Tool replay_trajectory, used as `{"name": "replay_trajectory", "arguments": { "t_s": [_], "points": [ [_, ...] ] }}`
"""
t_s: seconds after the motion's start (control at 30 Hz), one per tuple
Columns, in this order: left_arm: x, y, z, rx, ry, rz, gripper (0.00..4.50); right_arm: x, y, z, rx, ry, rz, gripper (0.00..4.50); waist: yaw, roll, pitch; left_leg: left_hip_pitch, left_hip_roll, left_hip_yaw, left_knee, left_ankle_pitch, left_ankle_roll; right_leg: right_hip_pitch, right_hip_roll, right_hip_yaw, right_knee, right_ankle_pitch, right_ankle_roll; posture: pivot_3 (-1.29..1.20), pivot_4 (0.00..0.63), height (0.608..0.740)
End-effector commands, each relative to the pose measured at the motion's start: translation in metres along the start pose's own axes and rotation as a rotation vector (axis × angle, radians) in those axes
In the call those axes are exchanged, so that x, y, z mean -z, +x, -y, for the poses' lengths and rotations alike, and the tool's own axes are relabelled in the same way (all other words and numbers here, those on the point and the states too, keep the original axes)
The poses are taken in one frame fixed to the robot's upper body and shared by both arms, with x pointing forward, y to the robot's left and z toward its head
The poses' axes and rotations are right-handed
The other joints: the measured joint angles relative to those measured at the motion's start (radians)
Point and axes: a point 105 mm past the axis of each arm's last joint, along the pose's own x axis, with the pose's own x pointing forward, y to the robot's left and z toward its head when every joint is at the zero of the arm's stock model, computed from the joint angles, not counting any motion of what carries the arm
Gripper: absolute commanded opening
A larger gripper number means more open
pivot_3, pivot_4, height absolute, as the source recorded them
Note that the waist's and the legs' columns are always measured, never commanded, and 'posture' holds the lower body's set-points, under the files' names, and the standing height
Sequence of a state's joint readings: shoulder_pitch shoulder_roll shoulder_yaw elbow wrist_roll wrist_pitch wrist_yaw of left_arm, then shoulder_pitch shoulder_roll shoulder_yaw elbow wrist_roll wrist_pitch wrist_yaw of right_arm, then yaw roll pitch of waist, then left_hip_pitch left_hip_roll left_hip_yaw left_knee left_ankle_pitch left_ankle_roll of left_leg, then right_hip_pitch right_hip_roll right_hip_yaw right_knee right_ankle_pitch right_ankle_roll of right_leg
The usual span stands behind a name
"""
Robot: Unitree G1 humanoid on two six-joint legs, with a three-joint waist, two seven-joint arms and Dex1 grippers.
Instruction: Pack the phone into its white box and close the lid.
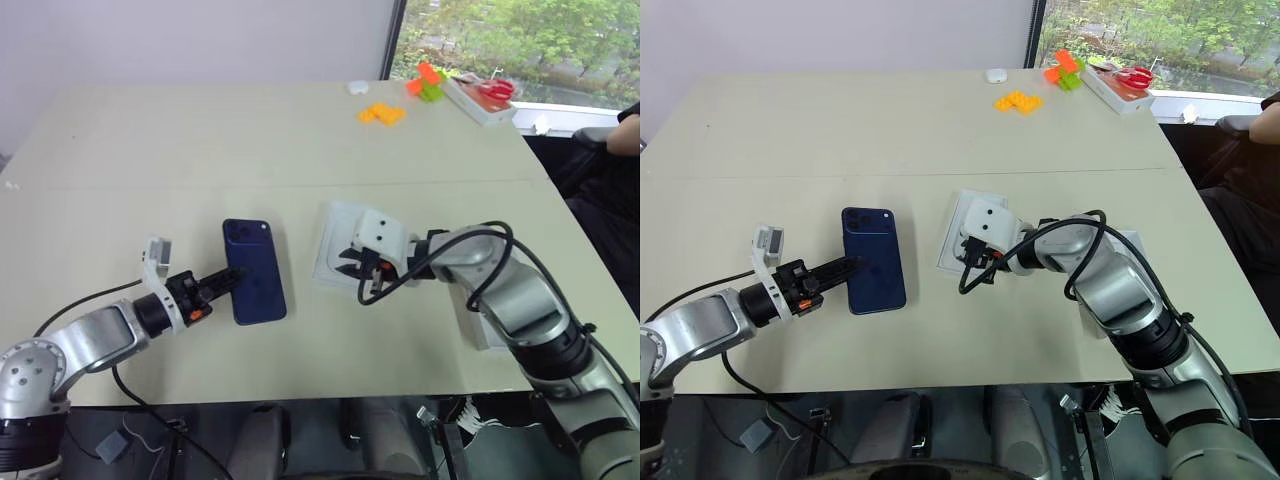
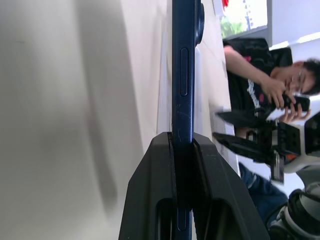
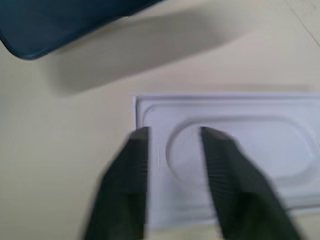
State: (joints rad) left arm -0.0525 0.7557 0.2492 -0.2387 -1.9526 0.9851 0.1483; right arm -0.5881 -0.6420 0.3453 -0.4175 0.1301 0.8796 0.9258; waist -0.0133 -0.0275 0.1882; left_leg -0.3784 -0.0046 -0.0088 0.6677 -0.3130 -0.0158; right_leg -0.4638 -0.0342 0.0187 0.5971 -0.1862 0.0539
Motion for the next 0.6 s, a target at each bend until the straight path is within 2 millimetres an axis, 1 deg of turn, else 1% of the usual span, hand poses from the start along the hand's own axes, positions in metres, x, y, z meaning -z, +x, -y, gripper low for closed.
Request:
{"name": "replay_trajectory", "arguments": {
  "t_s": [0.03, 0.17, 0.47, 0.53, 0.6],
  "points": [
    [-0.002, 0.001, 0.012, 0.049, 0.030, -0.012, 0.00, -0.003, -0.004, -0.018, -0.067, -0.067, 0.019, 2.21, 0.000, 0.000, 0.000, 0.000, 0.000, 0.000, 0.000, 0.000, 0.000, 0.000, 0.000, 0.000, 0.000, 0.000, 0.000, 0.00, 0.150, 0.726],
    [-0.002, 0.004, 0.014, 0.064, 0.039, -0.027, 0.00, 0.019, 0.003, -0.020, -0.055, -0.051, -0.046, 2.21, -0.001, 0.000, 0.000, 0.003, 0.000, 0.001, 0.000, 0.000, 0.000, 0.002, 0.000, 0.000, 0.000, 0.000, 0.000, 0.00, 0.150, 0.726],
    [-0.001, 0.007, 0.017, 0.079, 0.042, -0.034, 0.00, 0.031, 0.006, -0.021, -0.046, -0.044, -0.078, 2.21, 0.001, -0.001, 0.000, 0.004, 0.000, 0.001, 0.000, 0.001, -0.002, 0.004, 0.002, 0.001, 0.002, 0.000, 0.000, 0.00, 0.150, 0.726],
    [-0.001, 0.007, 0.017, 0.080, 0.042, -0.032, 0.00, 0.033, 0.006, -0.020, -0.039, -0.053, -0.086, 1.70, 0.000, -0.001, 0.000, 0.004, 0.000, 0.001, 0.000, 0.001, -0.002, 0.004, 0.001, 0.001, 0.002, 0.000, 0.000, 0.00, 0.150, 0.726],
    [-0.001, 0.007, 0.017, 0.080, 0.040, -0.029, 0.00, 0.034, 0.007, -0.019, -0.035, -0.057, -0.090, 0.92, 0.000, -0.001, 0.000, 0.004, 0.000, 0.001, 0.000, 0.001, -0.002, 0.004, 0.001, 0.001, 0.002, 0.000, 0.000, 0.00, 0.150, 0.726]
  ]
}}
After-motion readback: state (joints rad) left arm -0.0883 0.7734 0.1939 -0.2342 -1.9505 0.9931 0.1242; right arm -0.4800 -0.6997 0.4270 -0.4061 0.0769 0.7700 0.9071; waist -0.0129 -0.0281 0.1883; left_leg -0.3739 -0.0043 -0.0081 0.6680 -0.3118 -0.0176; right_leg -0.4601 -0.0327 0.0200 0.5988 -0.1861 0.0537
